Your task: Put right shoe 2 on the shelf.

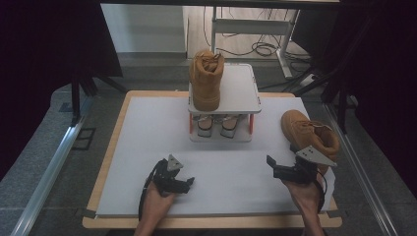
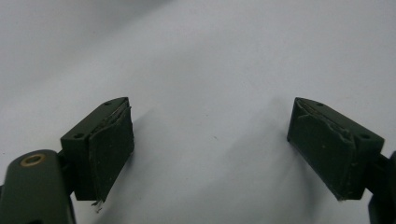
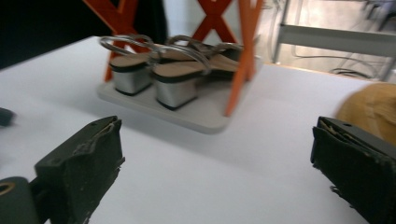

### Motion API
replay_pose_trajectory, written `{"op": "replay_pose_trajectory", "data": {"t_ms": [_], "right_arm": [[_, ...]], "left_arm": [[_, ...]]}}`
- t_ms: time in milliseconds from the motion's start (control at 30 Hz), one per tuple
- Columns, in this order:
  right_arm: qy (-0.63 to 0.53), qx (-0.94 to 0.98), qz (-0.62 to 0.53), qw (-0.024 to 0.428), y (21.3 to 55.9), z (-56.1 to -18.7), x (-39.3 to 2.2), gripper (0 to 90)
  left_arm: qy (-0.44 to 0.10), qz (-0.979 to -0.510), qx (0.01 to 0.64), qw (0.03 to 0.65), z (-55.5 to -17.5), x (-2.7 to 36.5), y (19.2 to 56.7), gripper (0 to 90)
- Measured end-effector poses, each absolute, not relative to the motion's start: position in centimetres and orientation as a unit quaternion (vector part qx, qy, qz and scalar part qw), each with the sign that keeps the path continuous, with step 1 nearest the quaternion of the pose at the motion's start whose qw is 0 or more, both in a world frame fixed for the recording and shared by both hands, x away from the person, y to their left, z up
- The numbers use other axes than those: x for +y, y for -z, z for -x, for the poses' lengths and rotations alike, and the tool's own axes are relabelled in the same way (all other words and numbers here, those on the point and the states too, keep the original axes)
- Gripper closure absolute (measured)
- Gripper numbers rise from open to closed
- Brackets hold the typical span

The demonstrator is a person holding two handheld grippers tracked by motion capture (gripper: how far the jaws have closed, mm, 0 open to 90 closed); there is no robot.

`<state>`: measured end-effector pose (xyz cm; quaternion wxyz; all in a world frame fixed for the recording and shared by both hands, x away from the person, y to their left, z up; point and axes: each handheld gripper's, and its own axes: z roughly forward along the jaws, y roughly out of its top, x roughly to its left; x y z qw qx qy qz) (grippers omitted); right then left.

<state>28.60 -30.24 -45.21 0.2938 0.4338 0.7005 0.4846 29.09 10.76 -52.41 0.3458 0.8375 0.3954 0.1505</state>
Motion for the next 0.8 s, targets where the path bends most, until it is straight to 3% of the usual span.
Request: {"op": "replay_pose_trajectory", "data": {"t_ms": [800], "right_arm": [[-0.467,0.659,-0.488,0.331,46.8,-24.5,-35.5,4.6]], "left_arm": [[-0.150,-0.837,0.396,0.346,-29.1,10.8,52.4,14.2]]}}
